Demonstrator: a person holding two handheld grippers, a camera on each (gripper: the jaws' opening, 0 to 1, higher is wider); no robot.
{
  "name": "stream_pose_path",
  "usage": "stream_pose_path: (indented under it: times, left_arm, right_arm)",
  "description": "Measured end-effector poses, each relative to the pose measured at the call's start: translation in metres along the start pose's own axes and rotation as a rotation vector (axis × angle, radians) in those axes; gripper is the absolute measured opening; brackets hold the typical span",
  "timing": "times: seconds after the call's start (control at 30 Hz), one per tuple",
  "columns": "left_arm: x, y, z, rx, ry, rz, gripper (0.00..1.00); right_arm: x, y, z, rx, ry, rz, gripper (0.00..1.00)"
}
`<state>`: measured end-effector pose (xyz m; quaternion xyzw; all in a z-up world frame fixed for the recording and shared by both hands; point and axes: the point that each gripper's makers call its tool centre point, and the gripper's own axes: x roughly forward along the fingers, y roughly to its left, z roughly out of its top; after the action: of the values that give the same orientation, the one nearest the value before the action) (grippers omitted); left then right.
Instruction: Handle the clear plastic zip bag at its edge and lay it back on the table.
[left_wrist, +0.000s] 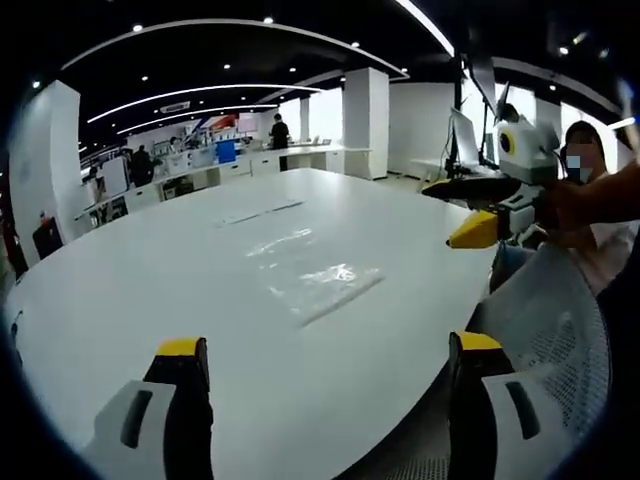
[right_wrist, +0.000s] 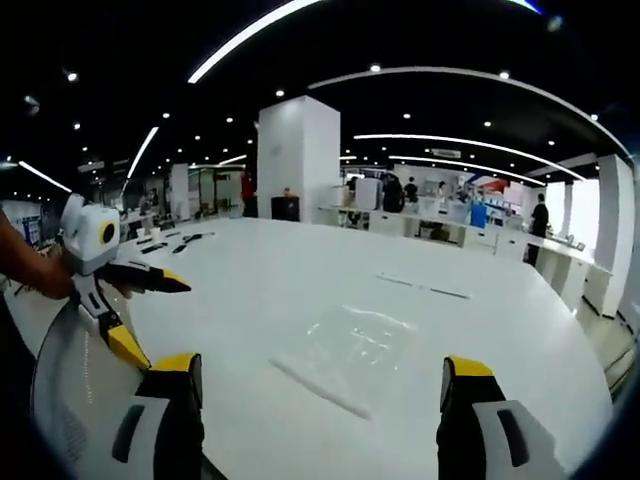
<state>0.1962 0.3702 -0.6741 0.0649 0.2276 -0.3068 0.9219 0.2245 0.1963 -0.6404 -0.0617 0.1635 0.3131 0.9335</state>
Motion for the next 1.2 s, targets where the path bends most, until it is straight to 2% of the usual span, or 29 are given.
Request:
stream_pose_path:
  times: [0.27,0.53,1.0,1.2]
  left_arm:
    - [-0.002,-0.001,0.001,0.010,-0.005,0.006,0.97]
    - [-0.004,-0.001,0.002,-0.003,-0.004,0.009,0.95]
    - [-0.004,0.000,-0.001,0.004,0.003,0.006,0.95]
    - [-0.004,0.000,-0.002,0.003,0.004,0.002,0.95]
  right_arm:
    - [0.000,0.001,-0.009,0.005,0.011,0.003,0.99]
    - [-0.002,0.007,-0.010,0.007,0.011,0.006,0.99]
    - [-0.007,-0.002,-0.015,0.022,0.019,-0.006,0.99]
    - [-0.008,0.004,-0.015,0.022,0.020,0.002,1.00]
